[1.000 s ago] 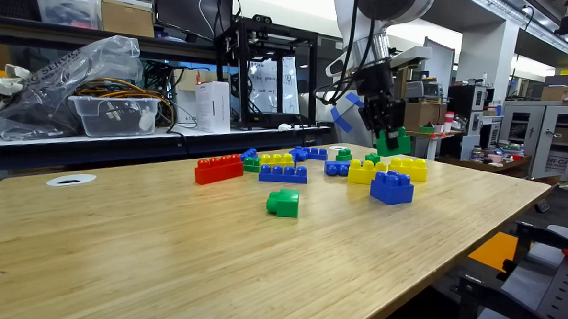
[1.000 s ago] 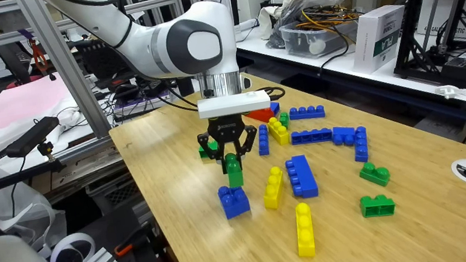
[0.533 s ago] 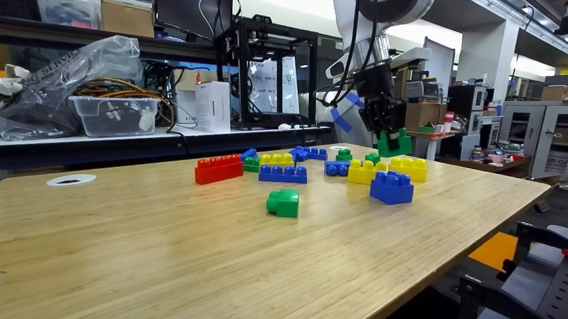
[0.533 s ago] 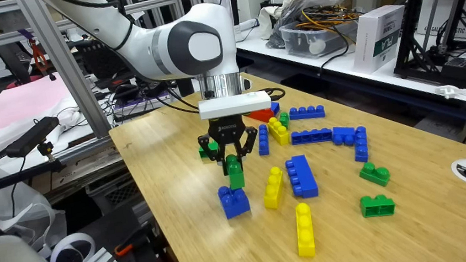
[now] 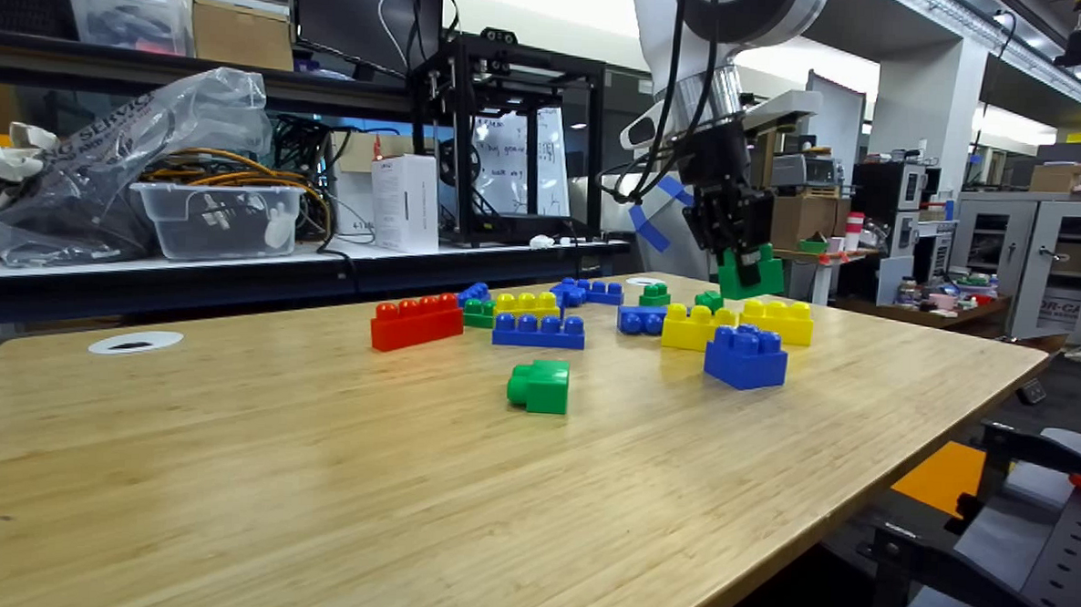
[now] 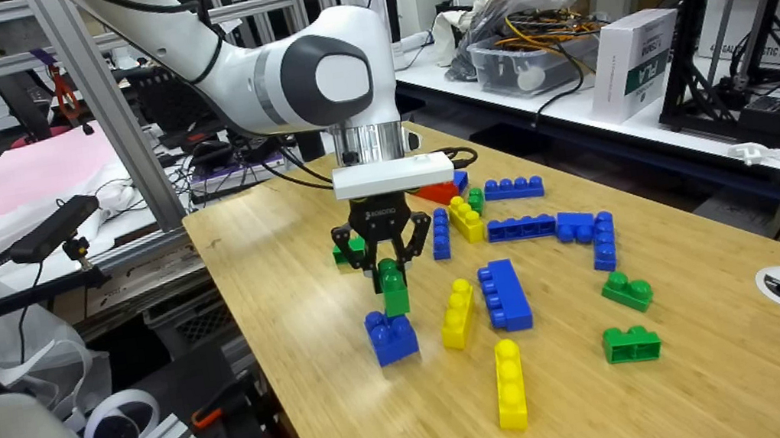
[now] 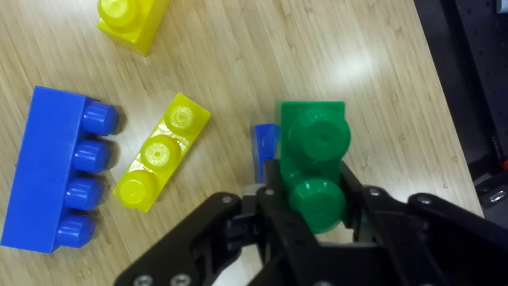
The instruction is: Move the blue square building block forward, place a green building block on top of the blue square block
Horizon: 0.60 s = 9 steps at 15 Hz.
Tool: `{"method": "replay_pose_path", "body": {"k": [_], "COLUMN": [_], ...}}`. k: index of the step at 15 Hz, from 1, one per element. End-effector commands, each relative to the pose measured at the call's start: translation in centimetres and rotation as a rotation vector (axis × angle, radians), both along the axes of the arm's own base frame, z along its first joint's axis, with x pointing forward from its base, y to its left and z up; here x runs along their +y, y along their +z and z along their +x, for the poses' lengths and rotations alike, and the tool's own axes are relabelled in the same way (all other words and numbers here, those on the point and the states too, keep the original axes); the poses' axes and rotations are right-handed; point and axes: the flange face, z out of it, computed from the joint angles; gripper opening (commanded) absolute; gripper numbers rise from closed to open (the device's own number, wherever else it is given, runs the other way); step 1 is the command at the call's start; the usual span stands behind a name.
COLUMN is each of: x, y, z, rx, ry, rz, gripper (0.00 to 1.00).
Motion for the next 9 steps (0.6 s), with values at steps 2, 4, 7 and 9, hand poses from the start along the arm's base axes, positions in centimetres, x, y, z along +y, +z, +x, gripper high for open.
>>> {"method": "replay_pose_path", "body": {"k": [2, 4, 7, 9], "x": [0.1, 0.4, 0.9, 1.1], "y": [0.0, -0.2, -0.4, -0.5], "z": [0.0, 0.1, 0.1, 0.2], "rx": [0.001, -0.002, -0.006, -0.011], "ry": [0.003, 0.008, 0.033, 0.046], "rz": [0.005, 0.015, 0.028, 0.034], "gripper": [0.1, 0.1, 0.1, 0.1]}}
